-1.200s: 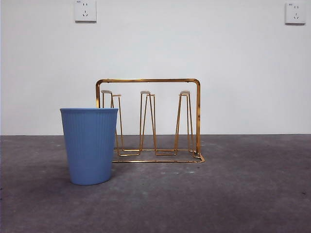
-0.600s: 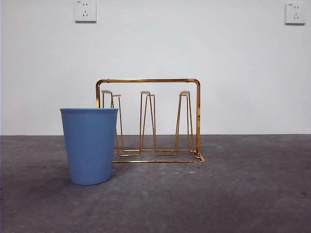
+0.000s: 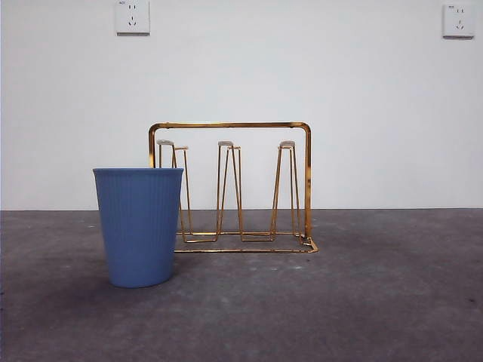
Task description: Pick up cup 1,put cup 1 in the cup rack,pick up cup 2,put cup 2 in the cup rack
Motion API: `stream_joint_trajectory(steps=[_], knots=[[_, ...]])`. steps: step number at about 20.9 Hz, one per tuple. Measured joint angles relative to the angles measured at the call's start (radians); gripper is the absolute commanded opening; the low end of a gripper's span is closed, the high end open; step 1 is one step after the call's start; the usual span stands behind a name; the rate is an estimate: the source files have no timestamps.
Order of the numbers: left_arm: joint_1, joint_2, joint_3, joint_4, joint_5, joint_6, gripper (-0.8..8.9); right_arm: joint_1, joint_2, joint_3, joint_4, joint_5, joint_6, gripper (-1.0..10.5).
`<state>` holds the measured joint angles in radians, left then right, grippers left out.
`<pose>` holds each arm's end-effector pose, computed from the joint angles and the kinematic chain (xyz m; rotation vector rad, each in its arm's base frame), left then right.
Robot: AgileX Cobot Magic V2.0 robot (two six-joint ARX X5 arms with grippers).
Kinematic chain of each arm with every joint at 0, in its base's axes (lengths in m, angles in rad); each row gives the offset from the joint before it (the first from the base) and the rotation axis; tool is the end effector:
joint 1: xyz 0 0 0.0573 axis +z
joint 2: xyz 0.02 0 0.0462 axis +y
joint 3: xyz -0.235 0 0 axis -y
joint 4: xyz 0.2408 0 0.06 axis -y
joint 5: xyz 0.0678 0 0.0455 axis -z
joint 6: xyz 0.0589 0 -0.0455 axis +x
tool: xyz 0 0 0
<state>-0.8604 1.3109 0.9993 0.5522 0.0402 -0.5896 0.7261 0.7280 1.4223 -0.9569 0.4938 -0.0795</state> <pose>0.2135 -0.2519 0.3441 -0.6455 0.0427 -0.9412 0.0984 0.0500 0.4290 -0.2296 0.2066 0.2397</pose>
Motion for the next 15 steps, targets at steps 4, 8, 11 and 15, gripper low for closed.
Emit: stream_joint_trajectory(steps=[4,8,11,15], knots=[[-0.037,0.002,0.035,-0.217,-0.173,0.147,-0.06,0.000,-0.059,0.000,-0.038,0.014,0.000,2.2],[-0.051,0.012,0.103,-0.314,-0.280,0.272,-0.06,0.000,-0.072,0.000,-0.067,0.016,0.000,2.2],[-0.052,0.046,0.163,-0.358,-0.315,0.337,-0.06,0.000,-0.072,0.000,-0.074,0.015,0.000,2.2],[-0.052,0.134,0.229,-0.410,-0.349,0.386,-0.06,0.000,-0.072,0.000,-0.074,0.015,0.000,2.2]])
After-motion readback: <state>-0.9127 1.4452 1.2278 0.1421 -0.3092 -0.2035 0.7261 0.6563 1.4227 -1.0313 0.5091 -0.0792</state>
